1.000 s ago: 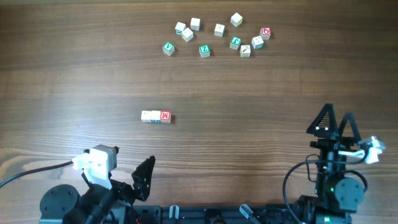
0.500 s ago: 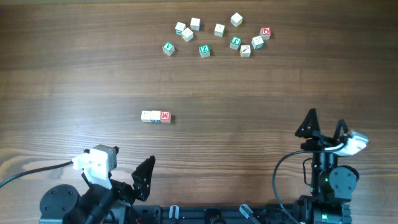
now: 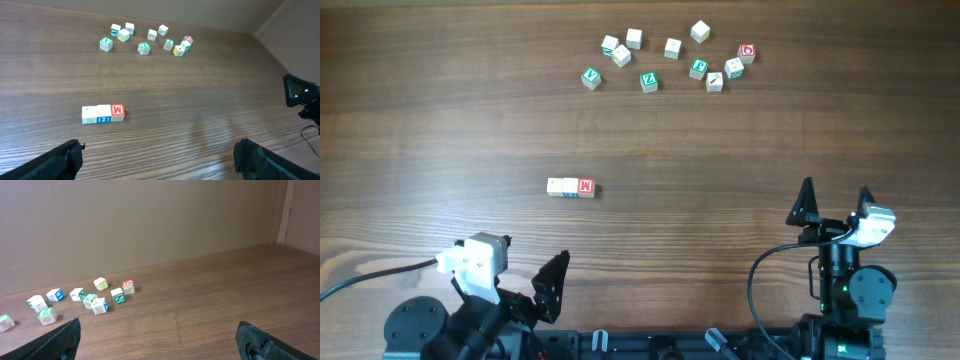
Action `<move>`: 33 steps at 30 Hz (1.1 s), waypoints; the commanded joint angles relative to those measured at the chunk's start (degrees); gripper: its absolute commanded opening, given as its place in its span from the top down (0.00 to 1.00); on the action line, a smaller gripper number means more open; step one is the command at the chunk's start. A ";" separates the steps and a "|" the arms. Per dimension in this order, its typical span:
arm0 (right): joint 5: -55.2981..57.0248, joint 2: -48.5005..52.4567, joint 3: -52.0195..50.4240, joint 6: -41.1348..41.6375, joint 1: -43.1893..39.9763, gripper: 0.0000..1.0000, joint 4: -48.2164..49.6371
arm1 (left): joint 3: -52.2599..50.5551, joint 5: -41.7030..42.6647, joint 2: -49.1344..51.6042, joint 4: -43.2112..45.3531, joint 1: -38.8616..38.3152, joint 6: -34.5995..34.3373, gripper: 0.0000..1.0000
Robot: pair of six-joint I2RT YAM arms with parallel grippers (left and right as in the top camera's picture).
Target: Form a horizontal line
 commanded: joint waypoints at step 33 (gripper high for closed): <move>-1.11 -0.90 -0.04 -0.74 -0.35 0.00 0.11 | -29.57 -2.60 -13.79 36.76 0.07 19.56 0.00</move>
